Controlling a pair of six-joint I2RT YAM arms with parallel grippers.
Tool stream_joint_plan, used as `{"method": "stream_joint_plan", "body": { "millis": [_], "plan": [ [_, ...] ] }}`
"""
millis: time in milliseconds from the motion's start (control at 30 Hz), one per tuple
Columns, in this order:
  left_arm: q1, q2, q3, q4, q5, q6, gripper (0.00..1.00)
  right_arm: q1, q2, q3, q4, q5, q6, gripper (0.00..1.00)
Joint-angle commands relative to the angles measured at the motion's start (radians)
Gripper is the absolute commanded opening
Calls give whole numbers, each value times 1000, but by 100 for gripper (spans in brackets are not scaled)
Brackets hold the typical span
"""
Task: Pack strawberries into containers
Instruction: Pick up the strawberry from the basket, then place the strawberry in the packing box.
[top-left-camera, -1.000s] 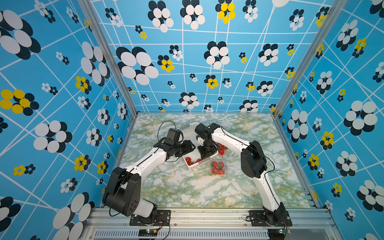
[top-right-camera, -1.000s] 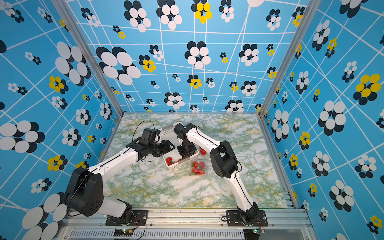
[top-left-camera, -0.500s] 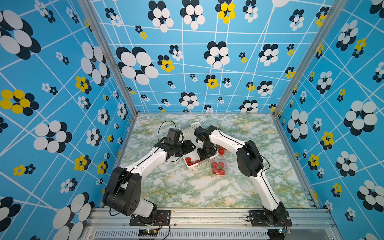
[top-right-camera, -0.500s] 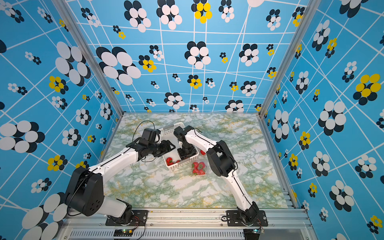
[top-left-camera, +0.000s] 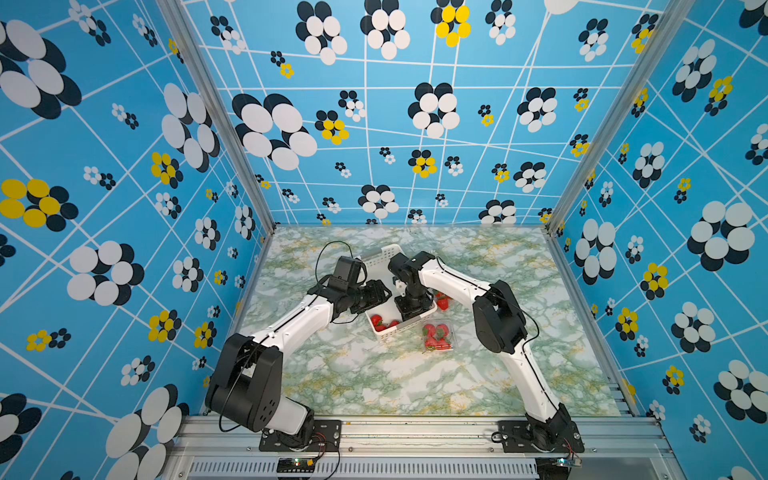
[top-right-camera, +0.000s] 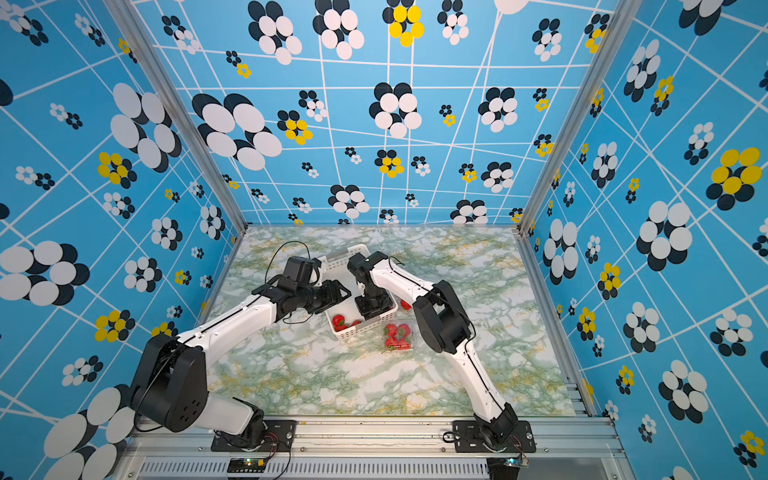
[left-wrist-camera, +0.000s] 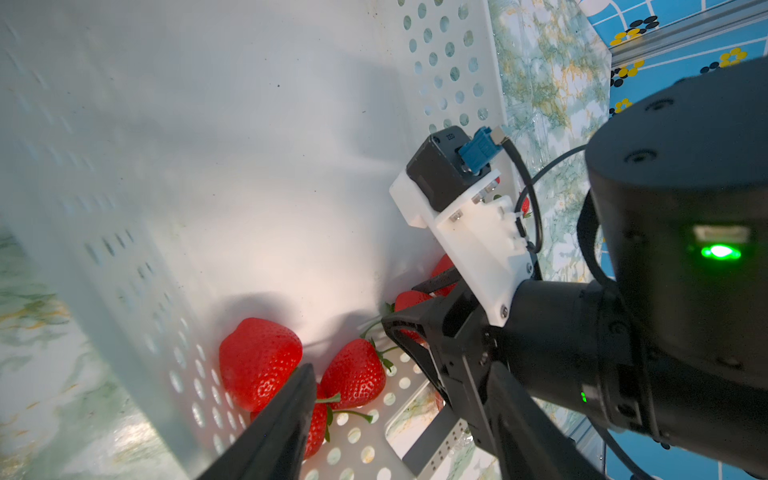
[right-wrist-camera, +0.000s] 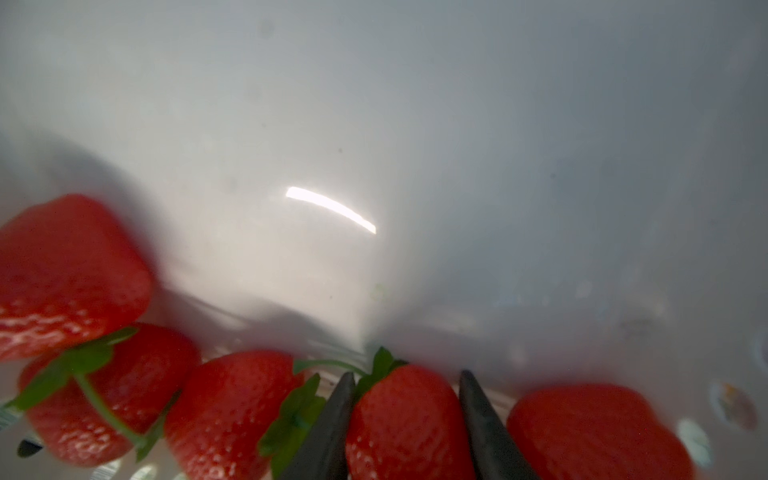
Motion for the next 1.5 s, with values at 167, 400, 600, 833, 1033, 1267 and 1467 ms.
{"method": "stream_joint_plan", "body": {
  "millis": [167, 400, 600, 833, 1033, 1267, 1467],
  "plan": [
    [-15, 27, 45, -3, 12, 20, 67, -43, -141, 45, 4, 55, 0, 22],
    [-35, 59, 98, -15, 4, 28, 67, -111, -243, 29, 24, 60, 0, 22],
    [-58, 94, 172, -25, 1, 36, 67, -192, -267, -34, 76, 60, -5, 22],
    [-120, 198, 362, -69, 4, 70, 67, -304, -264, -137, 195, 29, 9, 22],
    [-162, 355, 572, -116, 25, 94, 67, -340, -210, -152, 234, 7, 12, 22],
    [-187, 501, 715, -142, 60, 98, 67, -350, -174, -188, 277, 23, 20, 22],
    [-192, 548, 755, -133, 56, 98, 67, -370, -171, -225, 316, 19, 23, 22]
  ]
}}
